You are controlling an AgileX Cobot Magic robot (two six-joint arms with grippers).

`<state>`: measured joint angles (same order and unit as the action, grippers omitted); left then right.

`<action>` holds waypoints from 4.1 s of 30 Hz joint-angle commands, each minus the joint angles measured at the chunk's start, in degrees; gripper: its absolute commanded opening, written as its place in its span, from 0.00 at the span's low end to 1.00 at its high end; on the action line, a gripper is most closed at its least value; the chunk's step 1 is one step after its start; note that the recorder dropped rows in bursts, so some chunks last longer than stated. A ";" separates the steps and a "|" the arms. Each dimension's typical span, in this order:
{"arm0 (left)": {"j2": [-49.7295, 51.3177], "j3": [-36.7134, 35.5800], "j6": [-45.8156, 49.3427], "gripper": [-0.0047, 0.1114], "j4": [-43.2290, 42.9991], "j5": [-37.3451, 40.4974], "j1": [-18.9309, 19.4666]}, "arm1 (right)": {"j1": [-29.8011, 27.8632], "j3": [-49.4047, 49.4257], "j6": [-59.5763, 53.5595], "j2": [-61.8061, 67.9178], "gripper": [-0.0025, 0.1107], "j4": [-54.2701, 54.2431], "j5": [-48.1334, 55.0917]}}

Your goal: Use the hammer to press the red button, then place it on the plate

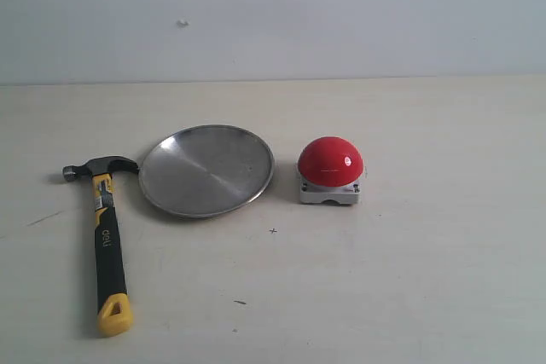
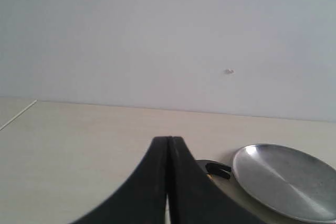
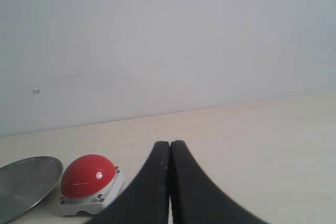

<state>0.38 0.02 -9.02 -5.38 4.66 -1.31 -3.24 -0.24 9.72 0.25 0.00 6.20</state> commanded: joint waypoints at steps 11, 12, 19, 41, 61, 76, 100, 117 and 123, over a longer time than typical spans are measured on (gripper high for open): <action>-0.38 -0.02 -0.22 0.04 0.00 -0.08 -0.36 | -0.25 0.24 -0.03 -0.25 0.02 0.00 -0.34; -0.38 -0.02 -0.22 0.04 0.00 -0.08 -0.36 | -0.25 0.24 -0.03 -0.25 0.02 0.00 -0.34; -0.38 -0.02 -0.22 0.04 0.00 -0.08 -0.36 | -0.25 0.24 -0.03 -0.25 0.02 0.00 -0.34; -0.38 -0.02 -0.58 0.04 0.00 -5.87 -0.38 | -0.25 0.24 -0.03 -0.25 0.02 0.00 -0.34; -0.38 -0.02 -19.41 0.04 0.00 -17.64 -0.38 | -0.25 0.24 -0.03 -0.25 0.02 0.00 -0.34; 40.88 26.85 -16.47 0.04 0.30 -2.90 0.86 | -0.25 0.24 -0.03 -0.25 0.02 0.00 -0.34; 99.67 63.12 -1.19 0.33 16.72 47.63 -1.15 | -0.25 0.24 -0.03 -0.25 0.02 0.00 -0.34; 113.75 78.90 -5.75 0.50 21.94 50.92 -7.37 | -0.25 0.24 -0.03 -0.25 0.02 0.00 -0.34; 117.36 84.73 -9.32 0.50 18.77 54.07 -7.41 | -0.25 0.24 -0.03 -0.25 0.02 0.00 -0.34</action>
<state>116.86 82.74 -16.60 14.97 57.44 -8.56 -3.24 -0.24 9.72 0.25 0.00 6.20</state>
